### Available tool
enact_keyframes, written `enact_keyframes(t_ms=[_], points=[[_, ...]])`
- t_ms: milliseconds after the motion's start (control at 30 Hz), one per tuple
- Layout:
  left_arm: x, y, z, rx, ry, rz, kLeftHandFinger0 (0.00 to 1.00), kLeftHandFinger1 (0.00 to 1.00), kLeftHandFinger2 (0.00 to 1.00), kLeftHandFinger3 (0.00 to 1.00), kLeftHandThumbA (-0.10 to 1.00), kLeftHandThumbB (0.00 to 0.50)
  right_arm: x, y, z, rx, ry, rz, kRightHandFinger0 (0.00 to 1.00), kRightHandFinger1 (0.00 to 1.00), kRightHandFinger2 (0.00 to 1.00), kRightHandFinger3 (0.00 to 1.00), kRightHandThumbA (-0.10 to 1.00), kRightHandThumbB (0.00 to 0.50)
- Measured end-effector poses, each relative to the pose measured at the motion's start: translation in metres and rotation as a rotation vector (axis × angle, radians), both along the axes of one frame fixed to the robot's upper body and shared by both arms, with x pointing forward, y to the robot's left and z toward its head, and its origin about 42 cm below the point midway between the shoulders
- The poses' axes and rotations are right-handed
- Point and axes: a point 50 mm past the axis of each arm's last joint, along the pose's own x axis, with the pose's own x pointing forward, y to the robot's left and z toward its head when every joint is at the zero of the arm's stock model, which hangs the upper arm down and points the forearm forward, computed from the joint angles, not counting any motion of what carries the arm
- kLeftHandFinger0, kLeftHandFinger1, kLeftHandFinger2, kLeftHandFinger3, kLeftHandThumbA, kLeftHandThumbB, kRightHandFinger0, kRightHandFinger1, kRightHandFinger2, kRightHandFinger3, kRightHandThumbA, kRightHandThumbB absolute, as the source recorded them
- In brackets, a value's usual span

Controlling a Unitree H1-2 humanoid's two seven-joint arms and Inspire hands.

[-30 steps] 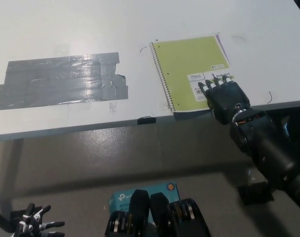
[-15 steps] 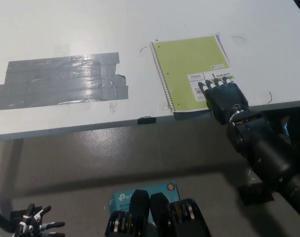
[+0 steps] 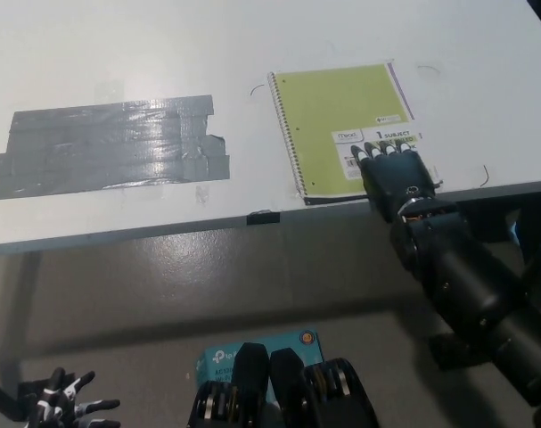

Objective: The robot uses its right hand to align two notebooks stacked together until they are fully overlapped

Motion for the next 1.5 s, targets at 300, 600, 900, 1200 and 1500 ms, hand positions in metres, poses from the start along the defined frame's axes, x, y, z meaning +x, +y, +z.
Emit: enact_keyframes(t_ms=[300, 600, 900, 1200, 1500], points=[[0.000, -0.001, 0.000, -0.001, -0.007, -0.001, 0.38, 0.63, 0.71, 1.00, 1.00, 0.500, 0.002, 0.013, 0.002, 0.049, 0.011, -0.074, 1.00, 1.00, 1.00, 1.00, 1.00, 0.500], [0.000, -0.001, 0.001, -0.001, -0.017, -0.002, 0.38, 0.64, 0.71, 1.00, 1.00, 0.500, 0.003, 0.013, 0.005, 0.080, 0.021, -0.130, 1.00, 1.00, 1.00, 1.00, 1.00, 0.500], [0.001, -0.001, 0.002, -0.001, -0.024, -0.003, 0.36, 0.63, 0.72, 1.00, 1.00, 0.500, 0.006, 0.006, 0.009, 0.080, 0.031, -0.146, 1.00, 1.00, 1.00, 1.00, 1.00, 0.500], [0.001, -0.002, 0.003, -0.002, -0.027, -0.004, 0.35, 0.61, 0.69, 1.00, 1.00, 0.500, 0.010, -0.005, 0.014, 0.057, 0.034, -0.146, 1.00, 1.00, 1.00, 1.00, 1.00, 0.500], [0.001, -0.002, 0.004, -0.002, -0.032, -0.005, 0.36, 0.63, 0.70, 1.00, 1.00, 0.500, 0.012, -0.016, 0.014, -0.017, 0.023, -0.073, 1.00, 1.00, 1.00, 1.00, 1.00, 0.500]])
